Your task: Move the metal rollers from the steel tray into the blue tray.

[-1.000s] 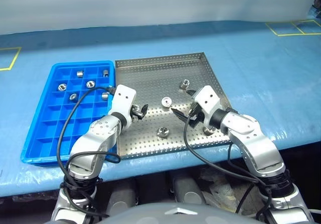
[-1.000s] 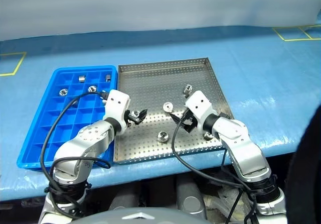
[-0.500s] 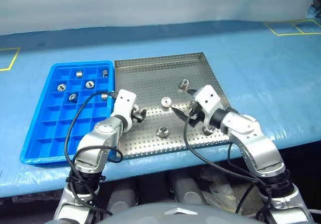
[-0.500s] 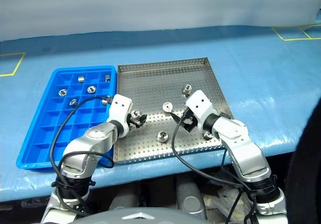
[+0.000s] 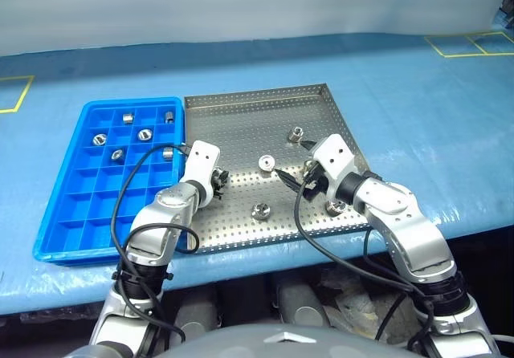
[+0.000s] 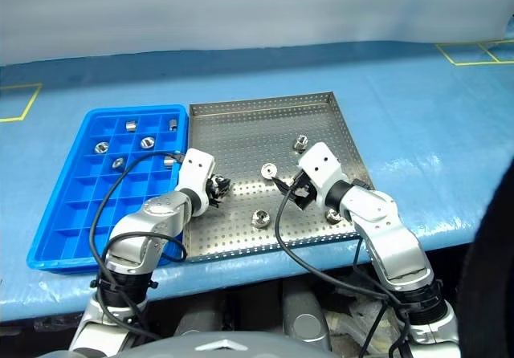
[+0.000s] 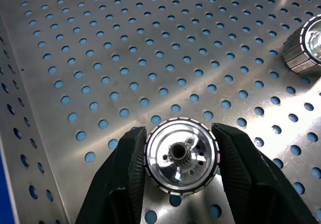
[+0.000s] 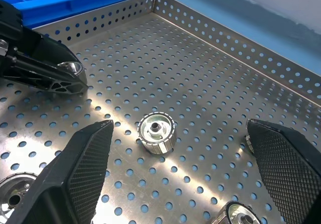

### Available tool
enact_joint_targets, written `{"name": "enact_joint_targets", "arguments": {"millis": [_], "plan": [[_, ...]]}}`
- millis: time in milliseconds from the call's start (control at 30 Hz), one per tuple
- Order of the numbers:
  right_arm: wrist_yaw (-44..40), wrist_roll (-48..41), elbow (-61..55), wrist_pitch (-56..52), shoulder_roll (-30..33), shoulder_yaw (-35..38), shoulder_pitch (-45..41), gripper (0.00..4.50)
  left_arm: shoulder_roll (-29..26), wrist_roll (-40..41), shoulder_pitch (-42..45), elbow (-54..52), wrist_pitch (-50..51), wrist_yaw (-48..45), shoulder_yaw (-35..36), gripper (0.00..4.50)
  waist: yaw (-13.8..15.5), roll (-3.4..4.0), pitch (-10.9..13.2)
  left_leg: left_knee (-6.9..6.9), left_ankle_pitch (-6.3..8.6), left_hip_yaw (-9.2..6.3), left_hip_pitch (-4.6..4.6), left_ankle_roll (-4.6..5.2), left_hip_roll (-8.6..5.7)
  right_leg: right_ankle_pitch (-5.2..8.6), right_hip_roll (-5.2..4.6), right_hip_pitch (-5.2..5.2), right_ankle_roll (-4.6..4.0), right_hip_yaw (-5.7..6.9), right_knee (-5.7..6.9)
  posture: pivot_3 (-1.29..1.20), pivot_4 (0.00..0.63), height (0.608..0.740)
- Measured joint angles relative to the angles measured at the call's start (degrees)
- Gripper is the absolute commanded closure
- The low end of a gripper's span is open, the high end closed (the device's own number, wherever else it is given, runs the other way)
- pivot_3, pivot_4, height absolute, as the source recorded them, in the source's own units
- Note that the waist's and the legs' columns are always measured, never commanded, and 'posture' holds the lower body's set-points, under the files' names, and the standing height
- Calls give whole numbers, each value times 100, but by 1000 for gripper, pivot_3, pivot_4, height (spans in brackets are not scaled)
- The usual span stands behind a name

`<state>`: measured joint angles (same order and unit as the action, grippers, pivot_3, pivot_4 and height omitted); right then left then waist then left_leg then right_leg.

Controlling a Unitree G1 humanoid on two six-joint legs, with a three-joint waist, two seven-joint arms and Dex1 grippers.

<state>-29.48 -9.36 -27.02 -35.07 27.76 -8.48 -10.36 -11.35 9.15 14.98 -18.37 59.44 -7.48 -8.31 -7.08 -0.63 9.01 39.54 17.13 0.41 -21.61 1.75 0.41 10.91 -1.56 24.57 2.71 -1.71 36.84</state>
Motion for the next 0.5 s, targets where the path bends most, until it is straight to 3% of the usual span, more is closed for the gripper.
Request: {"name": "enact_joint_targets", "arguments": {"millis": [300, 500], "plan": [[84, 0, -2, 0, -17, 0, -4, 0, 27, 55, -50, -57, -102, -58, 168, 2777, -3, 0, 0, 0, 0, 0, -1, 0, 1, 0, 0, 1, 0, -1, 0, -199, 150, 740], [71, 0, 3, 0, -24, -11, -41, 0, 114, 304, -10, -928, -352, -14, 1058, 2777, 7, 0, 1, 0, 0, 0, -3, 0, 3, -1, -1, 3, 0, -1, 0, -177, 150, 740]]}}
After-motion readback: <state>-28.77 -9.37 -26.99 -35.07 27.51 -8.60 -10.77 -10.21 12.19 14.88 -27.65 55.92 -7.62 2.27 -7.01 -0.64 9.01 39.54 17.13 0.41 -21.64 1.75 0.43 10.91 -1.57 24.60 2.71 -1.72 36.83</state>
